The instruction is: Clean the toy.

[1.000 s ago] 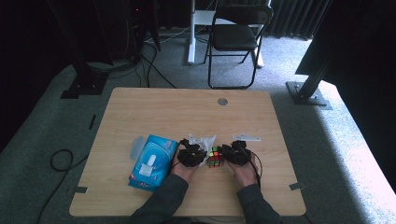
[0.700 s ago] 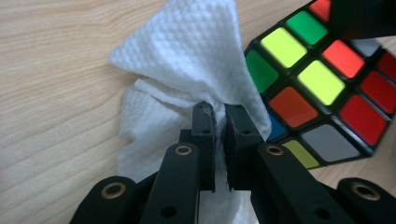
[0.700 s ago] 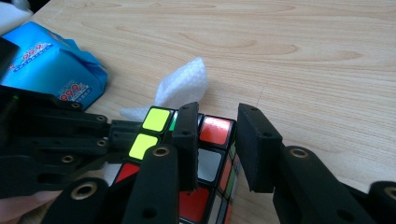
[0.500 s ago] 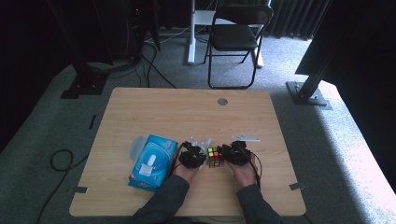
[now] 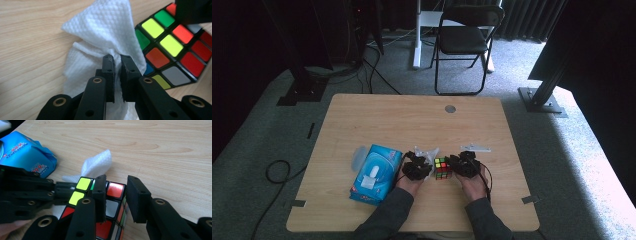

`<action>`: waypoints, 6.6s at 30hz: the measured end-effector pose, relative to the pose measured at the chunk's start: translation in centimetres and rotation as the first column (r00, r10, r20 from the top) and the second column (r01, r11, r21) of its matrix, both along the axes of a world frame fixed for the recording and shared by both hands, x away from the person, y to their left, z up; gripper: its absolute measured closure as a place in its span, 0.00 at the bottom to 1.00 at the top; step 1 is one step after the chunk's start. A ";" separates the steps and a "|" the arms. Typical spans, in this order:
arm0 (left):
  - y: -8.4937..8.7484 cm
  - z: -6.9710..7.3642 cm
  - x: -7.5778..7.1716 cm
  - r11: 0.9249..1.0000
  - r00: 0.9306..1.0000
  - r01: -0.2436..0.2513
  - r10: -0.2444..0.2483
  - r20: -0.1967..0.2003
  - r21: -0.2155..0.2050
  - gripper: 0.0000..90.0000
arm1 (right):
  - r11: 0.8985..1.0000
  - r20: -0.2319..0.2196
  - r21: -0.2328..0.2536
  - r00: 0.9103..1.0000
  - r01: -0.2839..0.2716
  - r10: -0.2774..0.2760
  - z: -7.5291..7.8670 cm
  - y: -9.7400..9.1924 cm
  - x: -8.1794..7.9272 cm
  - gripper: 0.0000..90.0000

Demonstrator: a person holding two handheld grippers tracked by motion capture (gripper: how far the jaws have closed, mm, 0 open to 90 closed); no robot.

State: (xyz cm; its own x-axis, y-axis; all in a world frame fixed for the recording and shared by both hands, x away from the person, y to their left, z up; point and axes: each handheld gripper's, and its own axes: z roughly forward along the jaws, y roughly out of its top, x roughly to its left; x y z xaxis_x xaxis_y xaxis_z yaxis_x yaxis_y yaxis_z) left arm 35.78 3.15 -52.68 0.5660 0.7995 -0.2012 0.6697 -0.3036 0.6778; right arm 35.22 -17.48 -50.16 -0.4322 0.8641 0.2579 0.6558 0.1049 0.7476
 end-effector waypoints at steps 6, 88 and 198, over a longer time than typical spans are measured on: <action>0.9 1.5 -0.8 0.999 0.999 0.003 -0.002 0.038 -0.044 0.92 | 1.000 0.001 -0.001 1.000 0.001 -0.001 0.0 0.0 0.0 0.77; 1.9 -0.7 -2.5 0.997 0.997 -0.063 0.061 0.051 0.036 0.89 | 1.000 0.045 0.005 0.999 0.030 -0.030 0.9 -0.3 -0.7 0.71; -1.7 1.8 1.1 1.000 0.990 0.030 -0.029 0.135 0.001 0.93 | 0.993 -0.077 0.106 0.996 0.043 -0.035 -0.3 -1.8 -0.1 0.76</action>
State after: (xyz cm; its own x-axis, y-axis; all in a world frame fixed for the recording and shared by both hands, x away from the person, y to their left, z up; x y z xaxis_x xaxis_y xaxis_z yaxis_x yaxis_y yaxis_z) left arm 36.91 1.41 -50.88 0.6115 0.7817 -0.1224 0.5627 -0.3208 0.7619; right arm 35.13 -19.24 -50.51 -0.3743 0.8456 0.3805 0.7125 -0.0004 0.7017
